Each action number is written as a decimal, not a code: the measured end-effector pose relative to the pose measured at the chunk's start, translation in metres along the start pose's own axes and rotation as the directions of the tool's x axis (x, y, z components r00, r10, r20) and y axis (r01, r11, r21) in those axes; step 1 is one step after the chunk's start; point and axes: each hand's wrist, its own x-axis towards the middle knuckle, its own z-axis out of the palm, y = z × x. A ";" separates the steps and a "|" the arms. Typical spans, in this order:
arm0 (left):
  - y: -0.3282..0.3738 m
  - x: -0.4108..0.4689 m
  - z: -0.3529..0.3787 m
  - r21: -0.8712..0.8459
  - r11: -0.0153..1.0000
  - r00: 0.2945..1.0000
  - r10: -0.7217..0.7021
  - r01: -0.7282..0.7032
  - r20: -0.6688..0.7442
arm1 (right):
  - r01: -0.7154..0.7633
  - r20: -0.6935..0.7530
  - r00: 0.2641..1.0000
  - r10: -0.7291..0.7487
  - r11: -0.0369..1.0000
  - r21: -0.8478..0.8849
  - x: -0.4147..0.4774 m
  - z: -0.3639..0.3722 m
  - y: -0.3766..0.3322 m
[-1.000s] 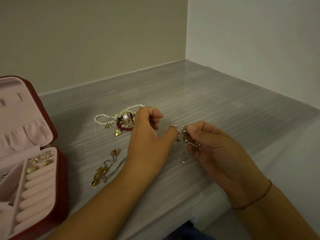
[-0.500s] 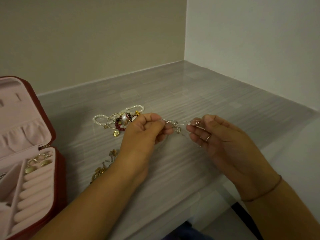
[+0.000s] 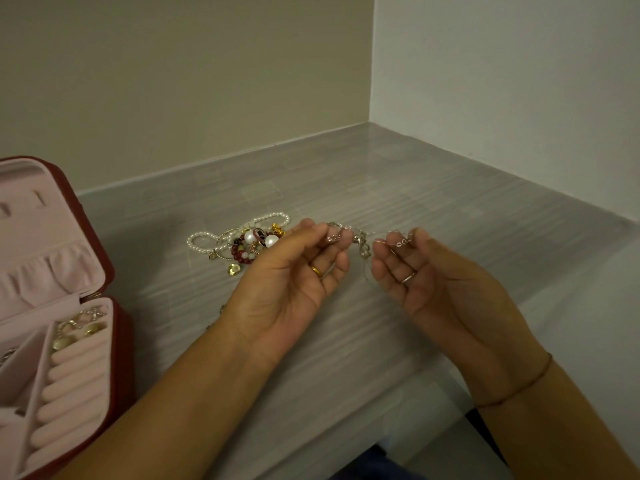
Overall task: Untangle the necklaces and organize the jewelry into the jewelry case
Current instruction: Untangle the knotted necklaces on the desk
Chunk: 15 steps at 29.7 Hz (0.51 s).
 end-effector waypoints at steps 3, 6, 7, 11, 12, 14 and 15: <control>0.000 -0.001 0.000 0.003 1.000 0.998 -0.014 0.014 0.059 | -0.038 -0.005 0.999 0.038 0.998 0.056 -0.001 0.004 0.000; 0.000 0.000 -0.002 -0.023 0.999 0.994 -0.025 0.028 0.111 | -0.050 0.007 0.999 0.050 0.997 0.063 -0.002 0.008 0.002; 0.000 0.000 -0.002 -0.031 0.999 0.992 -0.027 0.031 0.121 | -0.052 0.013 0.999 0.052 0.997 0.060 -0.002 0.010 0.002; -0.001 0.000 0.000 0.005 1.000 0.992 -0.024 0.023 0.123 | -0.039 0.042 0.998 0.037 0.998 0.042 -0.001 0.011 0.005; -0.001 0.000 0.000 0.019 1.000 0.993 -0.022 0.020 0.116 | -0.033 0.053 0.998 0.031 0.999 0.031 -0.001 0.011 0.005; 0.000 0.000 0.000 0.048 0.999 0.994 -0.022 0.017 0.111 | -0.018 0.082 0.996 0.018 1.000 0.003 -0.002 0.011 0.005; 0.000 0.000 -0.001 0.060 0.998 0.994 -0.024 0.018 0.110 | -0.008 0.095 0.995 0.010 1.000 -0.016 -0.002 0.010 0.004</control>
